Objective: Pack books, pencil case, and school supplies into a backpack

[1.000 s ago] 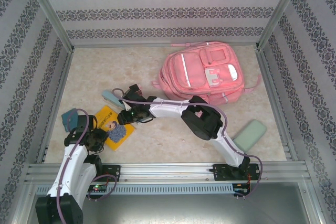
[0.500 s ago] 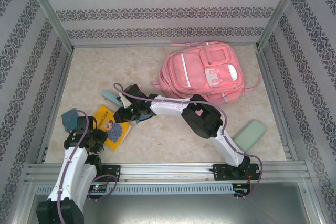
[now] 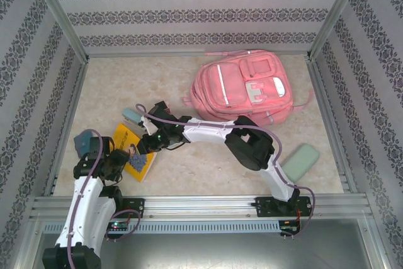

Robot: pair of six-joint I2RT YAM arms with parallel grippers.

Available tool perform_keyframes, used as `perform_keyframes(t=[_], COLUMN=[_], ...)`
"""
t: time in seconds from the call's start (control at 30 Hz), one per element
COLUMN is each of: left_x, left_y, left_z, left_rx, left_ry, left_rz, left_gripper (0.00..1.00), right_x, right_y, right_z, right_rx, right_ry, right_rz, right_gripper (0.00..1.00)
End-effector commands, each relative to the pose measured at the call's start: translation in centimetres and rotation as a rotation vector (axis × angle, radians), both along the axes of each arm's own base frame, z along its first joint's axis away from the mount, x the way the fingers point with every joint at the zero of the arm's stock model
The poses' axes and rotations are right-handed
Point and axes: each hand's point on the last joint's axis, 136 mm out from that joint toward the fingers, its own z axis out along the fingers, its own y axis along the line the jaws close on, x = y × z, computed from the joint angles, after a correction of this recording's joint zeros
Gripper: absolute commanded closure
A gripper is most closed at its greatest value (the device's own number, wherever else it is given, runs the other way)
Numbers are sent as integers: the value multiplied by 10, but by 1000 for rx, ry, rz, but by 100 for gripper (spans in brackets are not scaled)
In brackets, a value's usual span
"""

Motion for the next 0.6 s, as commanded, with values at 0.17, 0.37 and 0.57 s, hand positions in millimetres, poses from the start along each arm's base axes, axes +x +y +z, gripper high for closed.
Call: perform_keyframes(t=[0.17, 0.37, 0.57], left_x=[41, 96, 139], left_y=[4, -15, -33], left_z=[87, 143, 181], left_rx=[39, -49, -121], left_ry=[-212, -454, -637], left_rz=[-31, -115, -200], left_gripper=[28, 27, 25], right_x=[31, 72, 116], right_y=[-30, -82, -147], right_z=[109, 134, 157], right_rx=[174, 156, 154], right_ry=[-155, -257, -308], right_rz=[-62, -210, -403], right_gripper=[100, 100, 100])
